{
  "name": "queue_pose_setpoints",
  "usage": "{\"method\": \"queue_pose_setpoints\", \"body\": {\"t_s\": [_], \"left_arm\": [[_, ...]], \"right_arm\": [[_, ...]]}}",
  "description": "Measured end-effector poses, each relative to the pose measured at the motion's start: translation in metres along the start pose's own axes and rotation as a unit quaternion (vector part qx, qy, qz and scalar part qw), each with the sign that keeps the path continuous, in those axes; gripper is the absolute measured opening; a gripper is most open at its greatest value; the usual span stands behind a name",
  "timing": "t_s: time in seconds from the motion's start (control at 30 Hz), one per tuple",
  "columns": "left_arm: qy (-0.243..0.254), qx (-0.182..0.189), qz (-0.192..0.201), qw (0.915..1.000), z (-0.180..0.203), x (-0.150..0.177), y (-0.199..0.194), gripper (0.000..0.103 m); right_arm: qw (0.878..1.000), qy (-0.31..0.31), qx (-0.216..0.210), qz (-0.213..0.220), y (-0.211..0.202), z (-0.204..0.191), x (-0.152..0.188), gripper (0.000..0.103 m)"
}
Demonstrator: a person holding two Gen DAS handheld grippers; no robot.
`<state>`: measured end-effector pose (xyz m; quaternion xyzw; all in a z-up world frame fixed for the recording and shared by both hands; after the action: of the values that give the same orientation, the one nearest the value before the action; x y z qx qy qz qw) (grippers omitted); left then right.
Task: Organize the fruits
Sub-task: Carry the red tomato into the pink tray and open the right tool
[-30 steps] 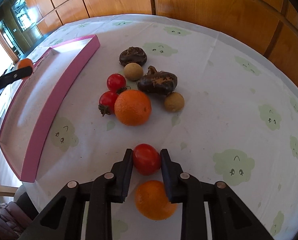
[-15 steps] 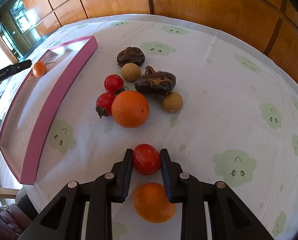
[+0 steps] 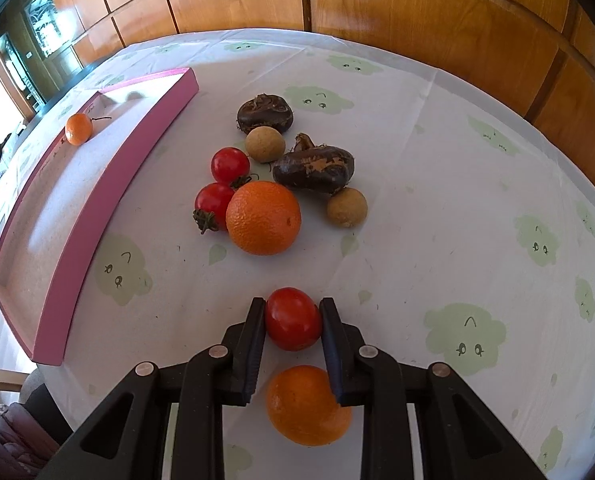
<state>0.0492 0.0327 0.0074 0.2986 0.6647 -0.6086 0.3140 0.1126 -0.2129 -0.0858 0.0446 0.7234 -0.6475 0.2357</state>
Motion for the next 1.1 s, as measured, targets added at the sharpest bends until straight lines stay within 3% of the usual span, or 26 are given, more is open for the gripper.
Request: {"method": "queue_pose_setpoints", "body": {"t_s": [0.73, 1.1], "left_arm": [[-0.005, -0.023, 0.025, 0.9994, -0.013, 0.005, -0.026, 0.088], [-0.013, -0.024, 0.028, 0.9993, -0.023, 0.008, -0.032, 0.088]], "right_arm": [[0.997, -0.039, -0.053, 0.027, -0.023, -0.031, -0.002, 0.026], [0.989, -0.073, -0.110, 0.063, -0.039, -0.107, -0.036, 0.026]]}}
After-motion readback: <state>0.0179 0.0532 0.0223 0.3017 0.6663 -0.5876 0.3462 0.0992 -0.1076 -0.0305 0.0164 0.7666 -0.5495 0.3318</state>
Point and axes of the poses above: each gripper's, at about its wrist camera, not at the fingertips, and y roughly the way its jaws point, z to its right, x to its underside, the point moved 1 cm from there along y, roughly the way its jaws point
